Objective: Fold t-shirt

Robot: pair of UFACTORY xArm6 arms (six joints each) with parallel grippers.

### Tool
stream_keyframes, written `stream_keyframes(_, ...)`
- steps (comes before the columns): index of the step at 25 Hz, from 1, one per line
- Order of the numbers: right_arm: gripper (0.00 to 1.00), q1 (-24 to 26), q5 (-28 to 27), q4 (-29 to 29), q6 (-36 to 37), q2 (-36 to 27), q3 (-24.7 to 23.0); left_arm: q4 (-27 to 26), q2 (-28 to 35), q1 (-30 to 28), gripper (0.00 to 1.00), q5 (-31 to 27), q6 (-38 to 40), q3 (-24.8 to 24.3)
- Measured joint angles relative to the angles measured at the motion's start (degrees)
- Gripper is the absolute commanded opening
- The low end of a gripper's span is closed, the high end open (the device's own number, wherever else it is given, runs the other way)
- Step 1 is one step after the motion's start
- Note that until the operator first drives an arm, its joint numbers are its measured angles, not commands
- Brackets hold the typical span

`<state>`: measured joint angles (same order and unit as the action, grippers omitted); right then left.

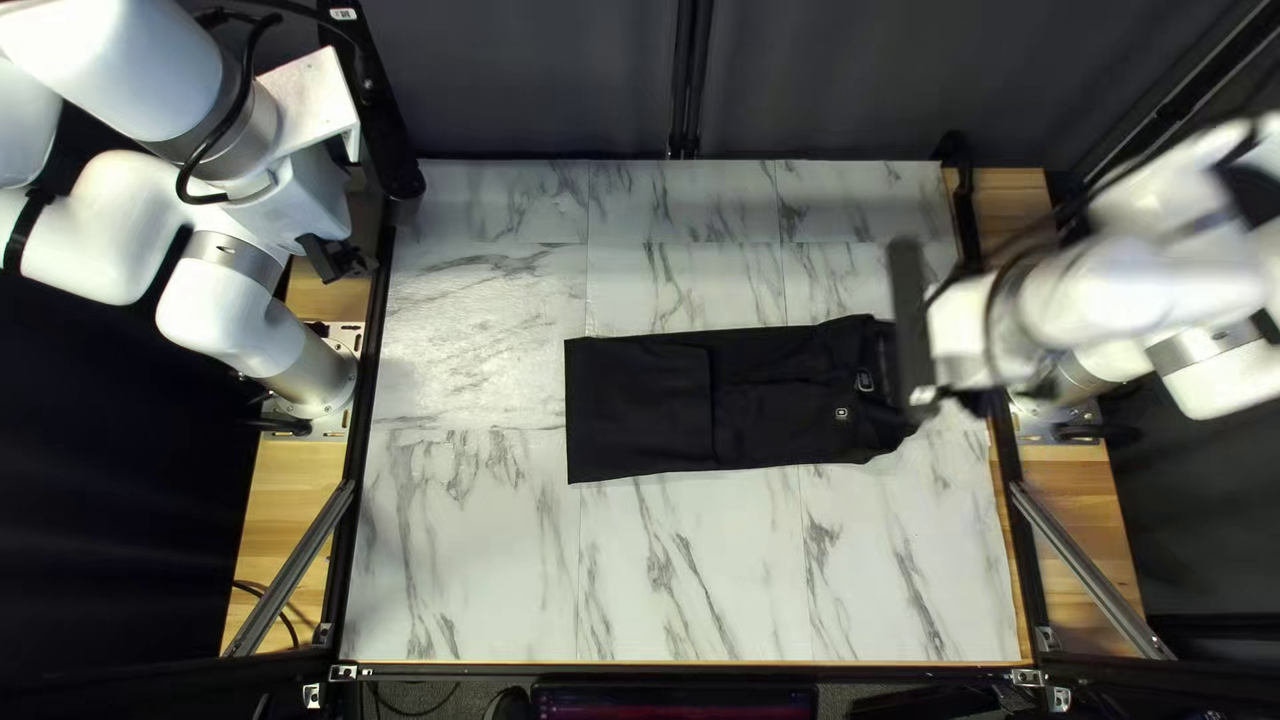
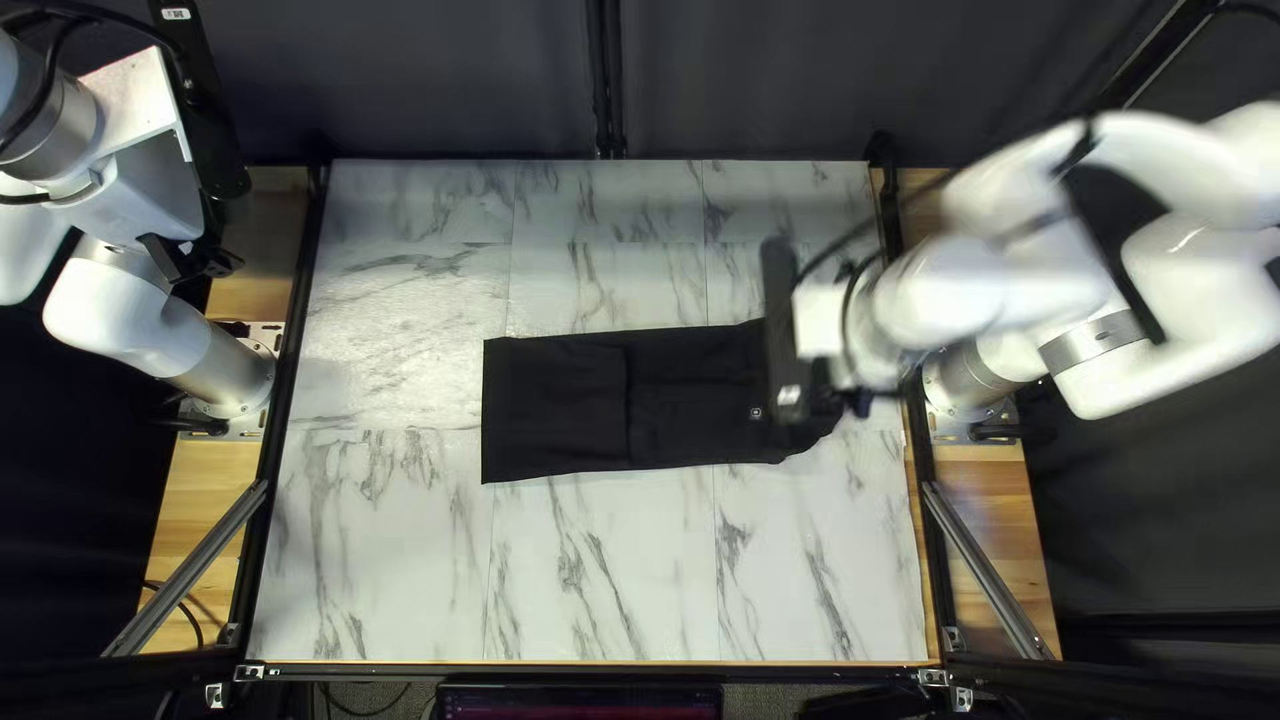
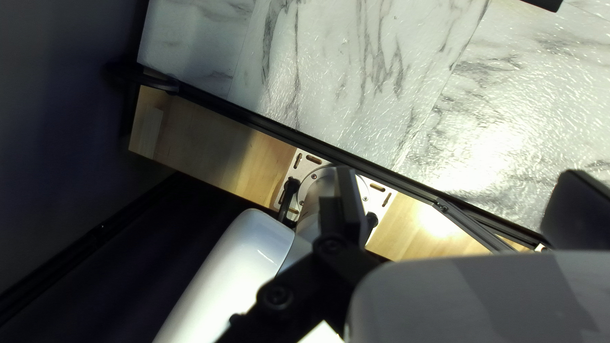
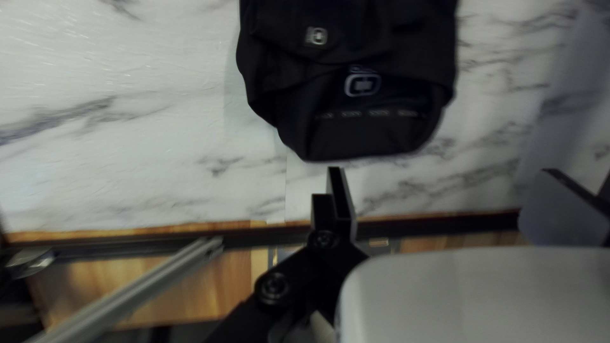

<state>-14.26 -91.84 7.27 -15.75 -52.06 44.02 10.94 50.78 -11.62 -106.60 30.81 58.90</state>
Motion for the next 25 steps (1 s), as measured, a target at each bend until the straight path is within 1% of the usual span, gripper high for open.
stream_keyframes(3,1.0,0.93,-6.14,0.1,-0.27,-0.62,6.19,0.0,0.0,0.0,1.0,0.0,0.0,0.0)
stream_keyframes(5,1.0,1.38,-8.47,0.43,-0.57,-1.24,8.29,0.0,0.0,0.0,1.0,0.0,0.0,0.0)
stream_keyframes(25,1.0,1.46,-9.08,0.52,-0.65,-1.35,8.67,-0.28,0.01,0.44,1.0,0.6,-0.41,-0.48)
